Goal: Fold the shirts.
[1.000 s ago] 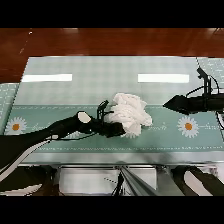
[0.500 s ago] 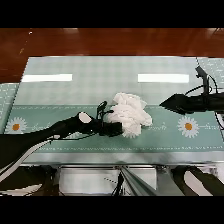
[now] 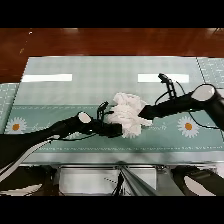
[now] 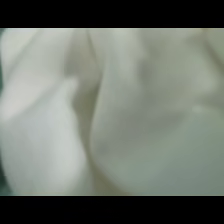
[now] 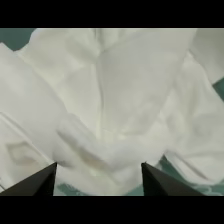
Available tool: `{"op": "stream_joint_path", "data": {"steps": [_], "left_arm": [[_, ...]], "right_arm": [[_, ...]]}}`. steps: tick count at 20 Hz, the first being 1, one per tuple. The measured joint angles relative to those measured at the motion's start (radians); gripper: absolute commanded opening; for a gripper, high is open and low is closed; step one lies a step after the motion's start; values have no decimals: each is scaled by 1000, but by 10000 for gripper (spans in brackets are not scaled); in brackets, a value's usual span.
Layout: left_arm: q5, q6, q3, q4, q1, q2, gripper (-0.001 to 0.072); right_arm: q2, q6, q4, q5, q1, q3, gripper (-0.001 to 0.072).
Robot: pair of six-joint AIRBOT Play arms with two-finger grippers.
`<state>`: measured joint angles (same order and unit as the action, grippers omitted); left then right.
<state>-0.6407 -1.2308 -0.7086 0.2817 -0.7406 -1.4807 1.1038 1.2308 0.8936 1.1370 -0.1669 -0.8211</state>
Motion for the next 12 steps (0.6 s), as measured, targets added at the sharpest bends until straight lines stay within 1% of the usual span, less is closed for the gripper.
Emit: {"op": "stream_joint_path", "data": {"steps": [1, 2, 3, 7, 9, 12], "left_arm": [[-6, 4, 0, 1, 0, 4, 17], [-10, 10, -1, 0, 0, 10, 16], [-9, 16, -1, -2, 0, 19, 16], [3, 38, 0, -3, 11, 82, 16], [14, 56, 0, -4, 28, 140, 15], [26, 88, -1, -5, 74, 269, 16]], "right_arm": [[27, 2, -2, -41, -30, 0, 419], [56, 9, -14, -82, -58, 0, 178], [80, 13, -27, -114, -77, 0, 45], [113, 17, -61, -182, -110, -11, 45], [72, 4, -60, -187, -110, -37, 44], [-48, -8, -11, -191, -105, -114, 44]]}}
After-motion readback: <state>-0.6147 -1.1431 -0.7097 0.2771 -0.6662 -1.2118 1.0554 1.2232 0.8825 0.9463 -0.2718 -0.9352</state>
